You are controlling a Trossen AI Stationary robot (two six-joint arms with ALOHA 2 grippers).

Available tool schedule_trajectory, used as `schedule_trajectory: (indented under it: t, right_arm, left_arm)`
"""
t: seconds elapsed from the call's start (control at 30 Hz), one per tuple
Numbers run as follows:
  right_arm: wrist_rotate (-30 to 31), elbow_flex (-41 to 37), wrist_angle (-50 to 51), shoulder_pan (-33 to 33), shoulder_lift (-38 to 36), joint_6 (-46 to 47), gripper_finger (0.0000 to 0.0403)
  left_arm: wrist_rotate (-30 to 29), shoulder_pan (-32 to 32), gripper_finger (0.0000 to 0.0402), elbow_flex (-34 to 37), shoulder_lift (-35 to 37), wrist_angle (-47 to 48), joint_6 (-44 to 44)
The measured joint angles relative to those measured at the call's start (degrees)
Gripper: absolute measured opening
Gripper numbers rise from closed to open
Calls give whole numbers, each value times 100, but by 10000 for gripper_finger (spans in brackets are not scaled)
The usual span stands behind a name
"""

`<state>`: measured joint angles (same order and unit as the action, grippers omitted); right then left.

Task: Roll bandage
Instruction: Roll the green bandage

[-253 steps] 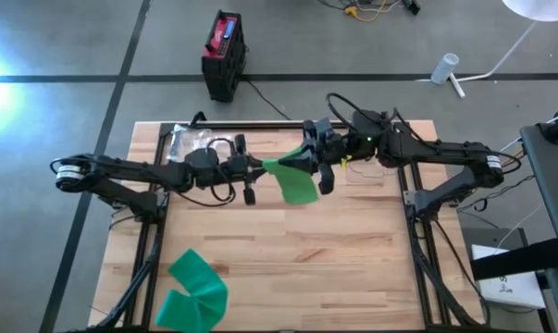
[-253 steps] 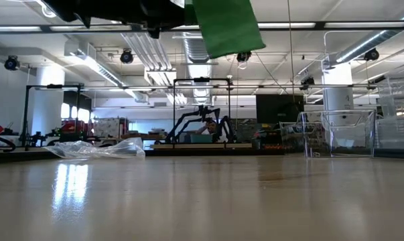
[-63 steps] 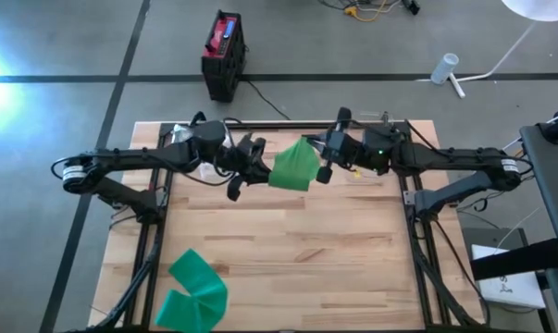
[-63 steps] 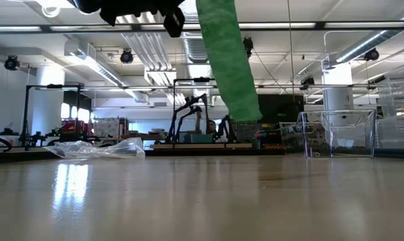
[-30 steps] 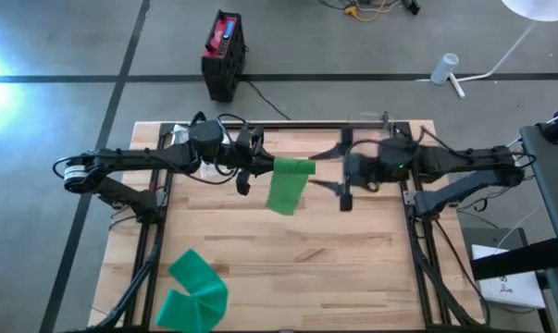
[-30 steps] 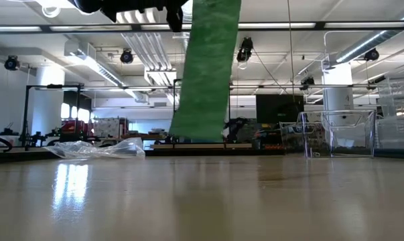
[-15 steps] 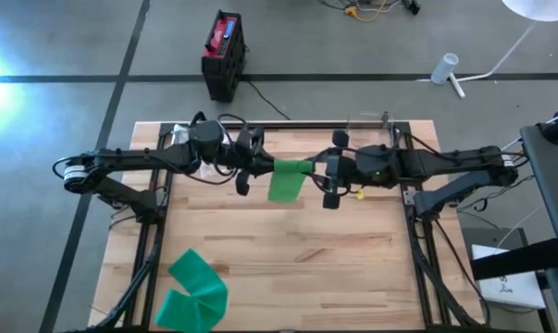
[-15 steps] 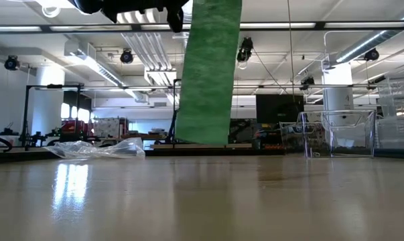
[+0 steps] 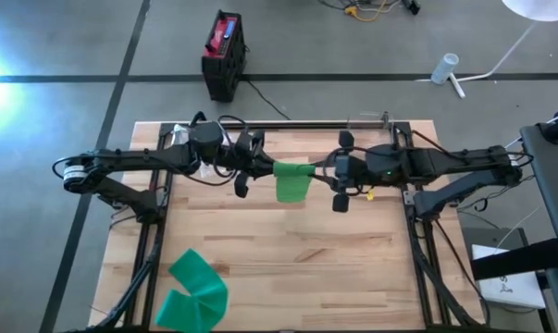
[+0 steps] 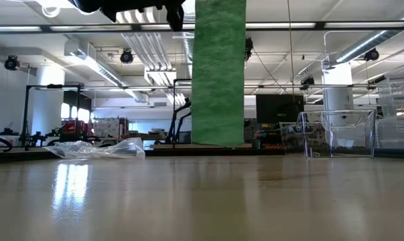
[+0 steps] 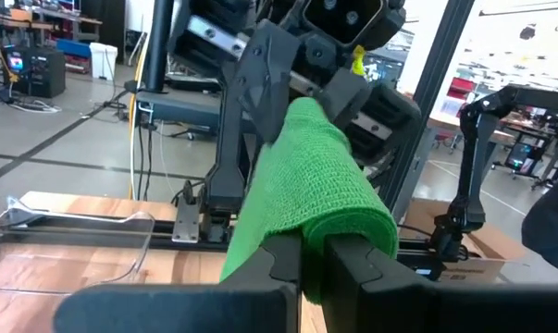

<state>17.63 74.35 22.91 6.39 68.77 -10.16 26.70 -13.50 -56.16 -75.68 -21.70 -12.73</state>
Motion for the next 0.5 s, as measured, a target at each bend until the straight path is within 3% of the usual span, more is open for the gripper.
schedule_trajectory:
  t: [0.23,0.37,0.5]
  right_arm:
    - [-4,25,-282,35,-2,-58,182]
    - [-16,31,-643,61,7,-292,187]
    - [-35,31,-802,61,107,-385,165]
  left_arm:
    - [-7,0,6,13,9,126,-1]
    - [-29,0,6,13,5,145,17]
    - [-60,0,6,13,1,136,20]
